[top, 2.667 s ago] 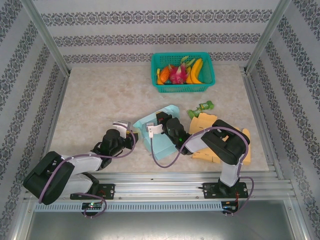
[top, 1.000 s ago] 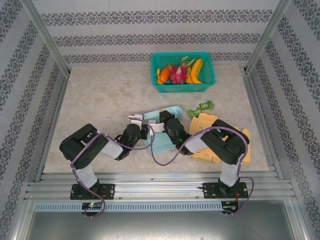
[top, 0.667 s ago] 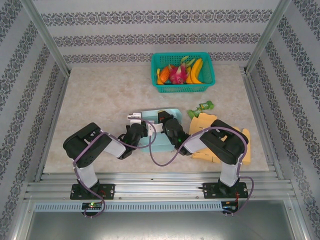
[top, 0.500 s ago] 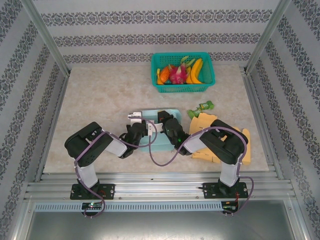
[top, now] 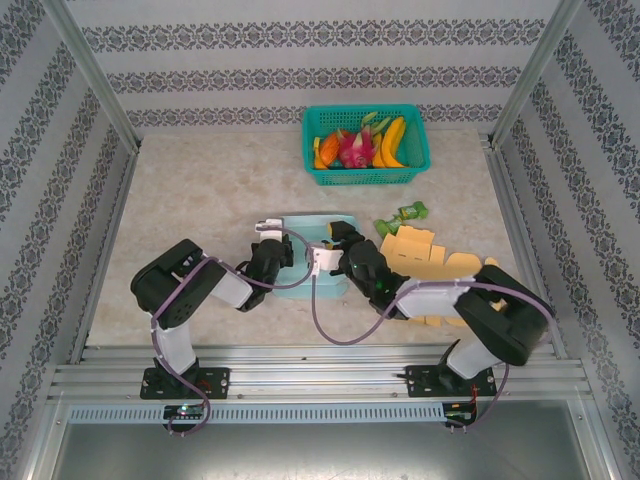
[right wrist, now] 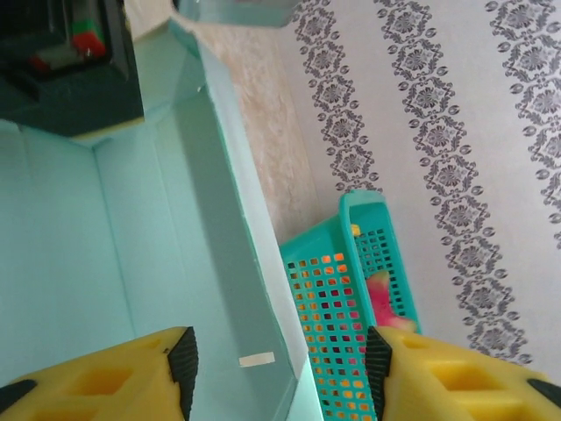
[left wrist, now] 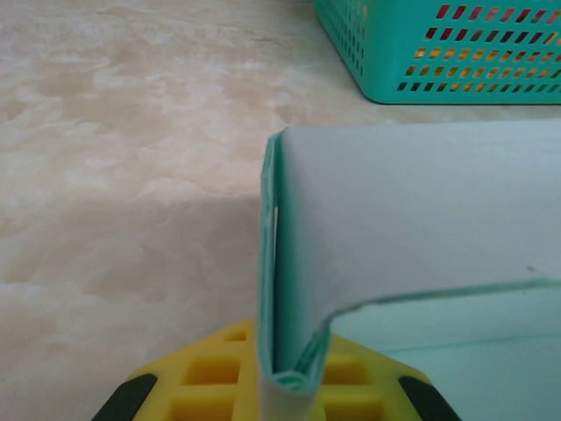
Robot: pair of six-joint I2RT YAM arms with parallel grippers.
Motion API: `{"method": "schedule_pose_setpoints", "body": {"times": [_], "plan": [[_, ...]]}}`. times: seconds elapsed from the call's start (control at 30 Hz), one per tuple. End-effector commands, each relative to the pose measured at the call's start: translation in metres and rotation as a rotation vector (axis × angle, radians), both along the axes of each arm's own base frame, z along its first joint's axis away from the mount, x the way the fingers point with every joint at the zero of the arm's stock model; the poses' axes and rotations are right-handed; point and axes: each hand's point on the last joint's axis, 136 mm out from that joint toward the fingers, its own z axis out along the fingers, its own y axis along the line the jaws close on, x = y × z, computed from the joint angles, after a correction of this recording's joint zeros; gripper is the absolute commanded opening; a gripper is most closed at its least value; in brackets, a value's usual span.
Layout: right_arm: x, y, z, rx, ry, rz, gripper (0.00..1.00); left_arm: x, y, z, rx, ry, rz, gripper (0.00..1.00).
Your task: Fold the paper box
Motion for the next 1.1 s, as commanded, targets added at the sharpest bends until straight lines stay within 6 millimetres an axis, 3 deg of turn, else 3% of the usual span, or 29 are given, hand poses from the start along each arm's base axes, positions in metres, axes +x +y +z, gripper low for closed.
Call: {"method": "schedule_pose_setpoints", "body": {"times": [0.0, 0.2, 0.37, 0.5, 0.8, 1.07], "plan": [[-0.025, 0.004, 0.009, 0.153, 0.149, 0.052, 0.6, -0.002, -0.004, 0.004, 0.031, -0.015, -0.104, 0.0], [-0.041, -0.009, 0.061, 0.425, 0.3, 0.019, 0.66, -0.011, -0.025, 0.005, 0.067, -0.025, -0.296, 0.0], [-0.029, -0.029, 0.083, 0.681, 0.443, -0.144, 0.66, -0.024, -0.044, 0.001, 0.075, -0.03, -0.442, 0.0], [-0.02, -0.04, 0.062, 0.778, 0.593, -0.322, 0.66, -0.031, -0.045, 0.001, 0.081, -0.044, -0.479, 0.02], [-0.005, -0.046, 0.0, 0.743, 0.712, -0.483, 0.66, -0.034, -0.048, -0.006, 0.093, -0.016, -0.505, 0.08], [0.001, -0.051, -0.018, 0.741, 0.769, -0.512, 0.63, -0.033, -0.05, -0.005, 0.07, -0.022, -0.504, 0.26]]}}
